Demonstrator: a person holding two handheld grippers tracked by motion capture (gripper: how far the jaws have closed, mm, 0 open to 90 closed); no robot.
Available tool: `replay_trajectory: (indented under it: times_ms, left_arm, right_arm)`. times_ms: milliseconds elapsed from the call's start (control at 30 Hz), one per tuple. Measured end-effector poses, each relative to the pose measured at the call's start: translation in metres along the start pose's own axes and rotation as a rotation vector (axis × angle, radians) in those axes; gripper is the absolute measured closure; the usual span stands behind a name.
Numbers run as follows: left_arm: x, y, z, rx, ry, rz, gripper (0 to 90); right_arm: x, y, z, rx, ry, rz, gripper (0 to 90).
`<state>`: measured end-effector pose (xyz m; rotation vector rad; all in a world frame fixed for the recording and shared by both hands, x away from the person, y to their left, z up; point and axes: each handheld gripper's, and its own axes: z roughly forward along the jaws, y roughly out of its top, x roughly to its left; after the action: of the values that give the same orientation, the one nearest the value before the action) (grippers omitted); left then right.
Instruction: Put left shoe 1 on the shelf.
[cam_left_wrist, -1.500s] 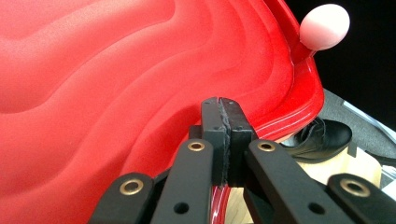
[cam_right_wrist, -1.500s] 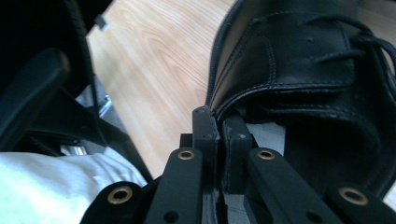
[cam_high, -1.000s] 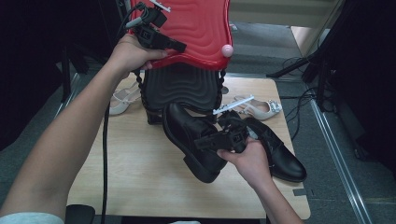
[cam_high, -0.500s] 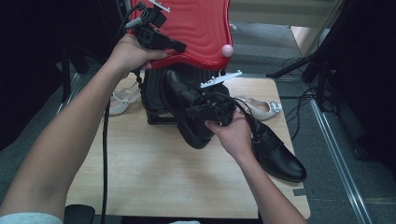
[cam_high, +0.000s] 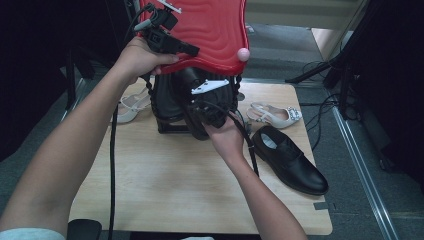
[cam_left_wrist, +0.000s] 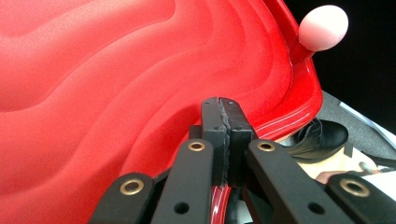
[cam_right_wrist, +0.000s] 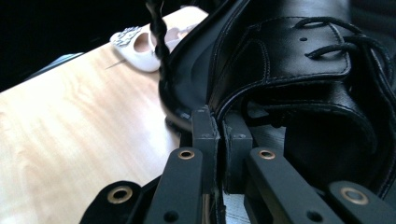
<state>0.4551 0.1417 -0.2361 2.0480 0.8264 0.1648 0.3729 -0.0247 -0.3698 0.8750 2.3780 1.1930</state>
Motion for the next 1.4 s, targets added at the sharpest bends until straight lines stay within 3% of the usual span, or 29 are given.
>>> replay_trajectory:
  times_ms: [400,833,1033,1133,1400]
  left_arm:
    - [0.0,0.001,0.0,0.006,-0.002,-0.026,90.0]
    - [-0.002,0.001,0.0,0.001,0.016,-0.009,90.0]
    - [-0.004,0.001,0.0,0.005,0.028,0.004,90.0]
    - [-0.004,0.003,0.001,0.017,0.036,0.01,90.0]
    - [-0.004,0.003,0.001,0.019,0.036,0.012,90.0]
  right_arm:
    - [0.004,0.014,0.03,-0.038,-0.056,-0.033,87.5]
    - [0.009,0.013,0.045,-0.019,-0.007,0.02,78.7]
    - [0.009,0.012,0.037,-0.043,0.012,0.02,71.1]
    - [0.011,0.011,0.025,-0.061,0.034,0.035,72.3]
    - [0.009,-0.012,-0.011,-0.101,0.178,0.095,83.1]
